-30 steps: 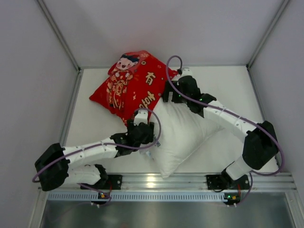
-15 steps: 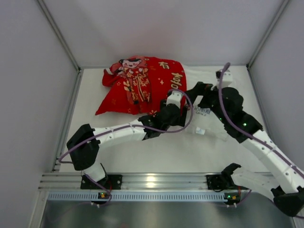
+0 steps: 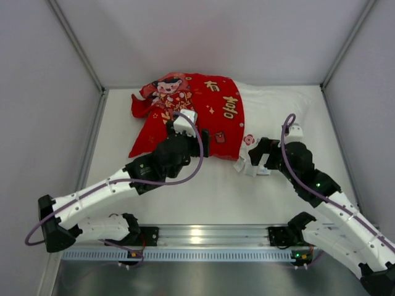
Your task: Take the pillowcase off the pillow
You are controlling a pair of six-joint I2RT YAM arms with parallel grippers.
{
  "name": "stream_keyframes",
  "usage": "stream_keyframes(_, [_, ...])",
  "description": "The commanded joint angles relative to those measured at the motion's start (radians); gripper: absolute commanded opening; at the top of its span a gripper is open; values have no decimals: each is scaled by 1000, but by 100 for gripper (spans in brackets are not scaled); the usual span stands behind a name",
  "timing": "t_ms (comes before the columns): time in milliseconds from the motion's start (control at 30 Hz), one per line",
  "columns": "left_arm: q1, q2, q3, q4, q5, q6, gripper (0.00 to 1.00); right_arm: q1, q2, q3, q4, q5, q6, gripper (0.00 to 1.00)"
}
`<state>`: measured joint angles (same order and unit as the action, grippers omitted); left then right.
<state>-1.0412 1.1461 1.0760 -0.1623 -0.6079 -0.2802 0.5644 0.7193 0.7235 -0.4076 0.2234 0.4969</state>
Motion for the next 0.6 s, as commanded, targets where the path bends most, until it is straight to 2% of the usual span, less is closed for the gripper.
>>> stream_keyframes(0, [61, -66, -73, -169, -108, 6, 84, -9, -61, -59, 16, -10, 40, 99])
stream_keyframes(133, [161, -105, -123, -255, -30, -72, 83, -9, -80, -128, 44, -24, 61, 99])
stream_keyframes(300, [314, -63, -168, -261, 131, -119, 84, -9, -80, -159, 66, -21, 68, 99])
stream_keyframes(467, [434, 21, -171, -186, 256, -137, 83, -8, -80, -167, 70, -7, 54, 99])
stream_keyframes(567, [438, 56, -179, -106, 287, -113, 83, -9, -81, -177, 79, -4, 48, 99])
